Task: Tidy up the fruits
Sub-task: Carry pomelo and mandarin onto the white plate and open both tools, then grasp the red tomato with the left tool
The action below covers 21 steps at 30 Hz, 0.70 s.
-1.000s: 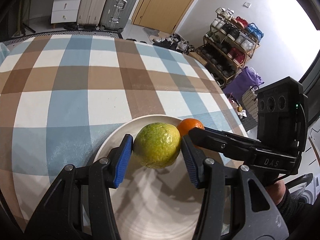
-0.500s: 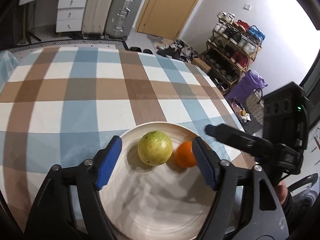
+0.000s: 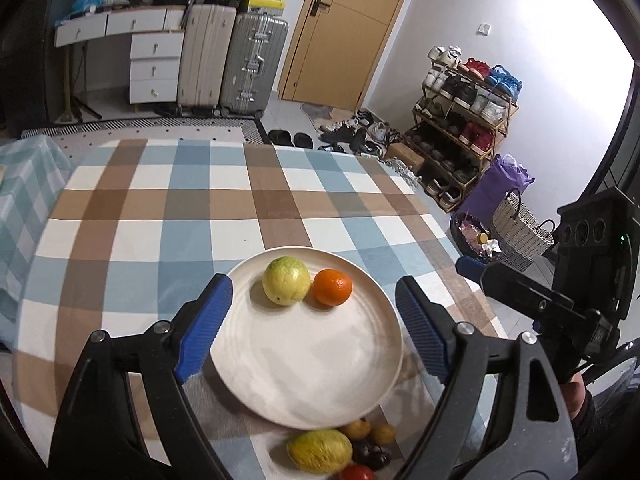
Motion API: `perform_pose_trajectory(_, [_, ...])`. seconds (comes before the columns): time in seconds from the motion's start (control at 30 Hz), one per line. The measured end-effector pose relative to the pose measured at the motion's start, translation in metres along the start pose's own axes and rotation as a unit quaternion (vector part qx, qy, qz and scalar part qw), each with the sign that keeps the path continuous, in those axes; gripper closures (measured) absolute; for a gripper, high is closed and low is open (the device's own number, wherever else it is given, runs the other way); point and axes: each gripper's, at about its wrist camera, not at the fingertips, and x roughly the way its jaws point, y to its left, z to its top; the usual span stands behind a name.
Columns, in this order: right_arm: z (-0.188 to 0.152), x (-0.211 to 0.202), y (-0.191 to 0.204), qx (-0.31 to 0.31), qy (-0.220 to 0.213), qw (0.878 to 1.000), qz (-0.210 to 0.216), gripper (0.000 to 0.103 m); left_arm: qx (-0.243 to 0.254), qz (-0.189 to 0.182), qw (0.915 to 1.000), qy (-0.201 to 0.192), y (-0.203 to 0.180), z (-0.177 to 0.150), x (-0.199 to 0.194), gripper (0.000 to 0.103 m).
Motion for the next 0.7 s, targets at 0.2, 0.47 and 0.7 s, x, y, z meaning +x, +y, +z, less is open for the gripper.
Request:
perform_pose_trajectory(0.2, [-0.023, -0.036, 0.02, -0.018, -0.024, 0.999, -0.012, 0.0, 0.018, 0.019, 0.9994, -0.025, -0.019, -0.024, -0.043, 0.011])
perform_pose_trajectory(0.47, [-0.058, -0.07, 0.051, -0.062, -0.033, 0.997, -0.03, 0.0, 0.037, 0.028, 0.9972, -0.059, -0.04, -0.067, -0.096, 0.001])
perform_pose_trajectory(0.7, [-0.088, -0.09, 0.066, -0.071, -0.043, 0.995, -0.052, 0.0, 0.028, 0.025, 0.9983, -0.045, -0.043, -0.105, -0.122, 0.001])
